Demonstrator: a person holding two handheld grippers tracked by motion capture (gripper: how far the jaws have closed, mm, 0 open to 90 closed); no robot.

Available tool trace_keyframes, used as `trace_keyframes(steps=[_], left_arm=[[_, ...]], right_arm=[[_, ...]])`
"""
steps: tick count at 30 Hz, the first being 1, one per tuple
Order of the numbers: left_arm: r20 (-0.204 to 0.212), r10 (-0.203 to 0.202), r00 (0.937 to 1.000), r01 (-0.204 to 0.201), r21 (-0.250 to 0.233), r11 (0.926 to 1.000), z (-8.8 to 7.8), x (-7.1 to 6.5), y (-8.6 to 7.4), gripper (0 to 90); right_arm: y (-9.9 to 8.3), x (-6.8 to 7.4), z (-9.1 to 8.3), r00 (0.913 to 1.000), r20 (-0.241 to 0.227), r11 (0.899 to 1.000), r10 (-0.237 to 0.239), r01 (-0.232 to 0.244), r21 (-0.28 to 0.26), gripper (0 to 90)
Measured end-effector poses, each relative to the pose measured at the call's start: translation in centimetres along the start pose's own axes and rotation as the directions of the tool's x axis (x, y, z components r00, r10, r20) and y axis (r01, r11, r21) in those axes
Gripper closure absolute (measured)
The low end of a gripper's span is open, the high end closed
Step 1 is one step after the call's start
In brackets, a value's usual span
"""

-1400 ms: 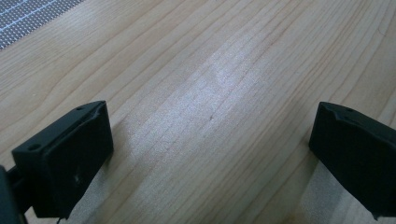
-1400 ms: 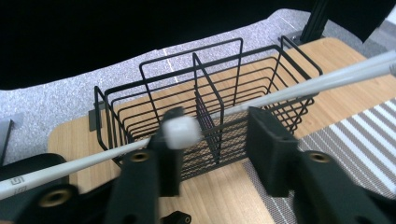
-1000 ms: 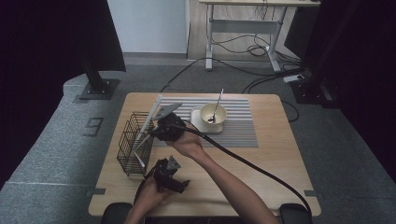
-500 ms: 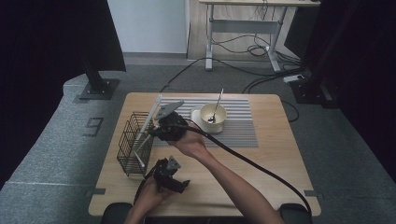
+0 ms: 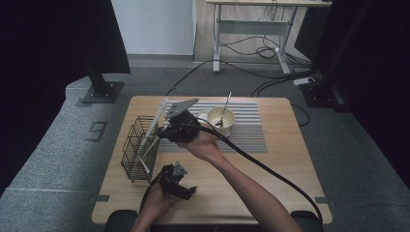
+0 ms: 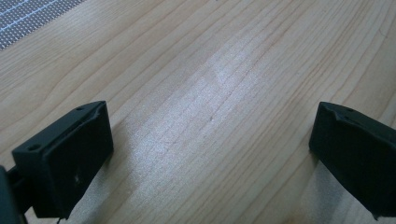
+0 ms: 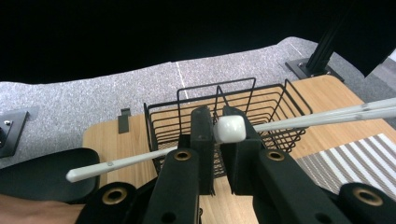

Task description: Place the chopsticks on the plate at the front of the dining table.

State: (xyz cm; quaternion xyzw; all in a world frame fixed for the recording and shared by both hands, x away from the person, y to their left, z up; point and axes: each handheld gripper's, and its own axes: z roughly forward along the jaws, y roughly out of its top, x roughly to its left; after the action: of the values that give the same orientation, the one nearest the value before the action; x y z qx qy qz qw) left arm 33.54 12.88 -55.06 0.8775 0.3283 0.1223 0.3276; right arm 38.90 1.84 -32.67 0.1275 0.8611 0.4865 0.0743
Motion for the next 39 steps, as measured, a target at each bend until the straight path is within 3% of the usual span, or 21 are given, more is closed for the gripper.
trace_keyframes(steps=[15, 25, 39], left_arm=[[0.000, -0.002, 1.0000, 0.002, -0.001, 1.0000, 0.3, 0.1, 0.3, 0.0], [0.005, 0.006, 1.0000, -0.006, -0.001, 1.0000, 0.2, 0.1, 0.3, 0.0], [0.004, 0.003, 1.0000, -0.003, 0.015, 0.9999, 0.2, 0.1, 0.5, 0.0]], right_arm=[[1.5, -0.2, -4.2, 0.9995, 0.030, 0.999, -0.005, 0.006, -0.034, 82.9], [2.1, -0.5, -6.9, 0.9968, 0.078, 0.999, -0.016, 0.019, -0.047, 83.0], [0.4, -1.2, -9.0, 0.9924, 0.122, 1.000, -0.013, 0.016, -0.027, 83.0]])
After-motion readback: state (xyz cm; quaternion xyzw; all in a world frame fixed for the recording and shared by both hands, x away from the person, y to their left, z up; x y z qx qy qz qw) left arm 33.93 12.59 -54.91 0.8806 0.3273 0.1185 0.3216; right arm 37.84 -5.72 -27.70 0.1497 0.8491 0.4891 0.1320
